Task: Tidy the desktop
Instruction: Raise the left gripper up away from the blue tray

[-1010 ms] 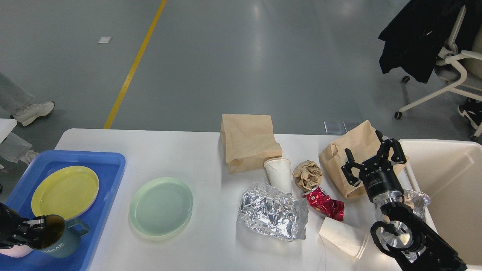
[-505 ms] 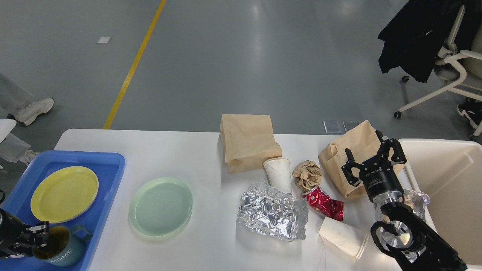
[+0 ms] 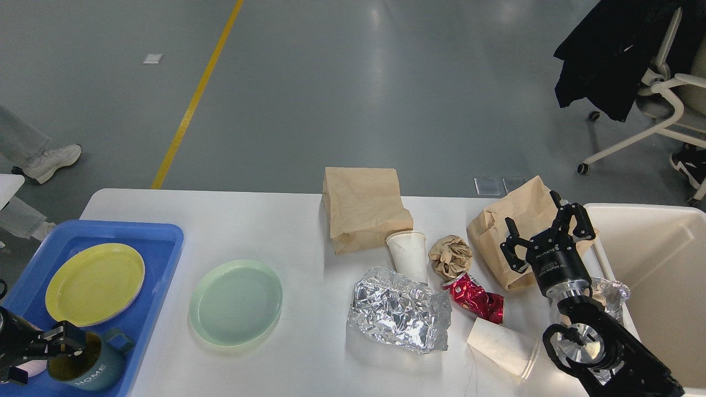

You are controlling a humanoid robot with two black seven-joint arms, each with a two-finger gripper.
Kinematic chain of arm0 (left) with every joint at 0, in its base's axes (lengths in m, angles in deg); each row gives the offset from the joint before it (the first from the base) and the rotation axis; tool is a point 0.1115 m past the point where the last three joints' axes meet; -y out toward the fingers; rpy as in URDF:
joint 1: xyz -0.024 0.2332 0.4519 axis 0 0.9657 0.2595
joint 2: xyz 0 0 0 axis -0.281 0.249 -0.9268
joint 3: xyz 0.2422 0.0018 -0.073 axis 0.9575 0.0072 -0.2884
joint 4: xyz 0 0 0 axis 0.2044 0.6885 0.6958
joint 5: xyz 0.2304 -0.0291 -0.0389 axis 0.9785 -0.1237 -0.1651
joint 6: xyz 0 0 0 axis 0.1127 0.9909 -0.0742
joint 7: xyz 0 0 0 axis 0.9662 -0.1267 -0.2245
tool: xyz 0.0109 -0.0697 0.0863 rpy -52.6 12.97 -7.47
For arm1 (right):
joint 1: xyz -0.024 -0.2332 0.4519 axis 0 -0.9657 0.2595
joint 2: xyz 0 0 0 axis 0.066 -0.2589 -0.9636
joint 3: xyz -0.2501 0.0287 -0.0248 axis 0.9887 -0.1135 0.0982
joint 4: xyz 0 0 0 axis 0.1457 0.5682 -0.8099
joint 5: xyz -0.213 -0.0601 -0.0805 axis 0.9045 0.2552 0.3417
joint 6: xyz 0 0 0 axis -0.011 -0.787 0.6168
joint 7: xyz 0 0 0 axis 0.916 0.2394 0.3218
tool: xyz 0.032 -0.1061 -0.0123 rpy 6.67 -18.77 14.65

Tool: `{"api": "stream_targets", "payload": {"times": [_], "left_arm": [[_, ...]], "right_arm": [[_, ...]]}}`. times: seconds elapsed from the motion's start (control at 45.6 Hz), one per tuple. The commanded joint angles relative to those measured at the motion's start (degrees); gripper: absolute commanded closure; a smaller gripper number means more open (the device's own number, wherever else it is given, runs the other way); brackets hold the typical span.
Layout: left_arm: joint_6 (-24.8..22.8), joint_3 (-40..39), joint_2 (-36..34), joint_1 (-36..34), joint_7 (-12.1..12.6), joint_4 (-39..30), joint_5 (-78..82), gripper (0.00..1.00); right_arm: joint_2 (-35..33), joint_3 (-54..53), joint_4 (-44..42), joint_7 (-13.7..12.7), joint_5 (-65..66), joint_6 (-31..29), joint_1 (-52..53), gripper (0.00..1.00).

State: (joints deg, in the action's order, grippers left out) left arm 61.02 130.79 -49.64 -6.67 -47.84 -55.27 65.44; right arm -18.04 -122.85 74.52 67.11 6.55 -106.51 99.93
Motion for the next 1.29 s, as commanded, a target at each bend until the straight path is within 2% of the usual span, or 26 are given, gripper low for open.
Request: {"api": "stream_targets", "payload": {"times": [0.0, 0.11, 0.285, 0.373, 0.439, 0.461, 0.527, 0.658, 0.79, 0.966, 1.119, 1.163, 1.273], "left_arm": [[-0.1, 0.6, -0.4, -1.4, 0.0, -1.6, 0.0, 0.13], [0.0, 4.3, -0.4, -8.0, -0.2, -5.8, 0.0, 0.13], [-0.1, 14.2, 1.9, -28.7, -0.6, -18.3, -1.1, 0.13], [-0.3, 17.2, 4.7, -36.7, -0.5, -24.1, -3.1, 0.13], [-1.2, 19.8, 9.7, -43.2, -0.6, -27.6, -5.7, 0.13], [-2.4, 21.4, 14.6, -48.3, -0.6, -30.5, -8.7, 0.14], [-4.9, 21.7, 20.0, -53.8, -0.7, -33.3, -12.5, 0.14], [-10.9, 19.8, 30.3, -61.8, -0.8, -34.5, -20.6, 0.14], [-14.2, 15.2, 36.9, -69.0, -0.7, -34.5, -28.2, 0.14], [-15.5, 13.4, 40.6, -69.8, -0.7, -34.5, -34.4, 0.15], [-15.5, 14.2, 39.2, -67.9, -1.1, -34.3, -35.6, 0.14], [-15.6, 14.2, 38.7, -67.2, -2.4, -34.2, -35.9, 0.13], [-15.7, 15.9, 37.2, -66.0, -7.4, -34.1, -36.1, 0.09]], "right_arm": [[0.0, 0.0, 0.0, 0.0, 0.0, 0.0, 0.0, 0.0], [0.0, 0.0, 0.1, 0.0, 0.0, 0.0, 0.0, 0.0], [0.0, 0.0, 0.1, 0.0, 0.0, 0.0, 0.0, 0.0], [0.0, 0.0, 0.1, 0.0, 0.0, 0.0, 0.0, 0.0], [0.0, 0.0, 0.1, 0.0, 0.0, 0.0, 0.0, 0.0], [0.0, 0.0, 0.0, 0.0, 0.0, 0.0, 0.0, 0.0], [0.0, 0.0, 0.0, 0.0, 0.0, 0.0, 0.0, 0.0], [0.0, 0.0, 0.0, 0.0, 0.0, 0.0, 0.0, 0.0], [0.0, 0.0, 0.0, 0.0, 0.0, 0.0, 0.0, 0.0], [0.0, 0.0, 0.0, 0.0, 0.0, 0.0, 0.0, 0.0], [0.0, 0.0, 0.0, 0.0, 0.0, 0.0, 0.0, 0.0], [0.0, 0.0, 0.0, 0.0, 0.0, 0.0, 0.0, 0.0], [0.0, 0.0, 0.0, 0.0, 0.0, 0.0, 0.0, 0.0]]}}
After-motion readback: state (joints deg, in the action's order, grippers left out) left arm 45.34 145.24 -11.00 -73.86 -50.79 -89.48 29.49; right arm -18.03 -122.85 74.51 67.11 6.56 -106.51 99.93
